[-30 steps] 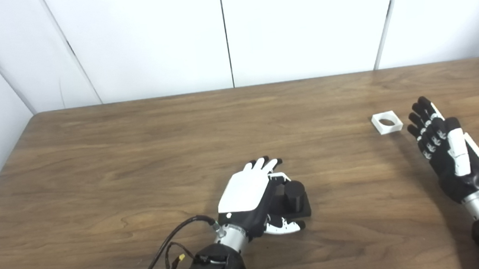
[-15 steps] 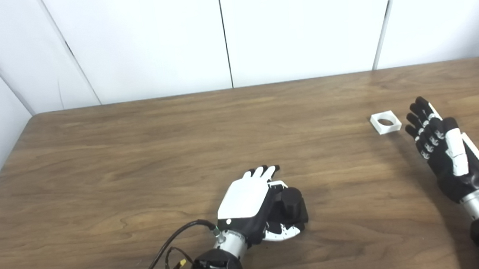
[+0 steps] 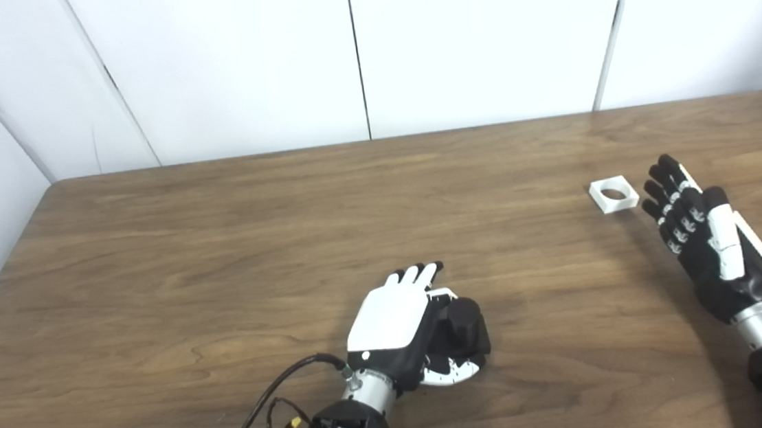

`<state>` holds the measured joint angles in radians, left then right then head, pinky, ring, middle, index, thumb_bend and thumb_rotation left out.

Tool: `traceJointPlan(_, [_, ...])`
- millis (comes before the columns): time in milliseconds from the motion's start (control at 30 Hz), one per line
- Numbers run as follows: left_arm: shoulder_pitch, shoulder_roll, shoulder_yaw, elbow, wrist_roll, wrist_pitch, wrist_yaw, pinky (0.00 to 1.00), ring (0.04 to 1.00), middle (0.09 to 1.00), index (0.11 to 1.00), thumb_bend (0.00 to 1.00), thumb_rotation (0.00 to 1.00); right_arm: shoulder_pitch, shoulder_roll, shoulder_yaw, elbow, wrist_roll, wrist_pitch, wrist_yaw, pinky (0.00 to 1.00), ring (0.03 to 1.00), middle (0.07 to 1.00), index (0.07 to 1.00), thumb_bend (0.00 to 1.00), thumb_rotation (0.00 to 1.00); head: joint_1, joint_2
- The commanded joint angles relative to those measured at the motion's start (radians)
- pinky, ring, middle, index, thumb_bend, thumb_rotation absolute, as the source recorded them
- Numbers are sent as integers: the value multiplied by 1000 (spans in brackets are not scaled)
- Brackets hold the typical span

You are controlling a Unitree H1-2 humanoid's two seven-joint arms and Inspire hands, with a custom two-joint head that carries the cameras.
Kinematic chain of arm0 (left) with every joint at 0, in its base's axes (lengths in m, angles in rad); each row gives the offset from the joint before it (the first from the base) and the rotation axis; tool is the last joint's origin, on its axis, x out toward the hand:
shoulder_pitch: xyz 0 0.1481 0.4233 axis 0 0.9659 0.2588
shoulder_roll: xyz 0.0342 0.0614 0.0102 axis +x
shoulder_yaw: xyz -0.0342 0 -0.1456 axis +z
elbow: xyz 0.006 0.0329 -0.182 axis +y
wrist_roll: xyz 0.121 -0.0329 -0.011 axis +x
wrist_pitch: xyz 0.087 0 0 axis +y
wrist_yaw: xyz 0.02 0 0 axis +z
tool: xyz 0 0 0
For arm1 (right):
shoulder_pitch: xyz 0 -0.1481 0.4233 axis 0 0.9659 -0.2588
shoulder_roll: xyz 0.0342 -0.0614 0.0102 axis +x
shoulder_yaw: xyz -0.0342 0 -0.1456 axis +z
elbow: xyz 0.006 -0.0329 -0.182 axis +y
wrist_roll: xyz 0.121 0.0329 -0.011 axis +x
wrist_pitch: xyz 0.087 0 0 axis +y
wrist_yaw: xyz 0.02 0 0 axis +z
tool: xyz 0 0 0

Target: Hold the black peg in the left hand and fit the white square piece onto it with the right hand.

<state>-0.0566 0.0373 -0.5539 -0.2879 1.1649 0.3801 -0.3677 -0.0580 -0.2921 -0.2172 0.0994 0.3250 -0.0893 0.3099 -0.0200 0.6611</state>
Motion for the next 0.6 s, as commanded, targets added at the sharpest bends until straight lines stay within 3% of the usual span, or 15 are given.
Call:
traceJointPlan(0, [10, 3, 3, 4, 26, 25, -56, 1000, 1000, 1000, 746, 831, 345, 105, 67, 30, 96, 16, 13, 6, 1000, 1000, 1000, 1000, 609, 986, 0, 0])
traceJointPlan(567, [6, -24, 51, -72, 81, 38, -156, 1000, 1000, 1000, 768, 867, 378, 102, 57, 30, 100, 25, 18, 16, 1000, 1000, 1000, 1000, 604, 990, 12, 5])
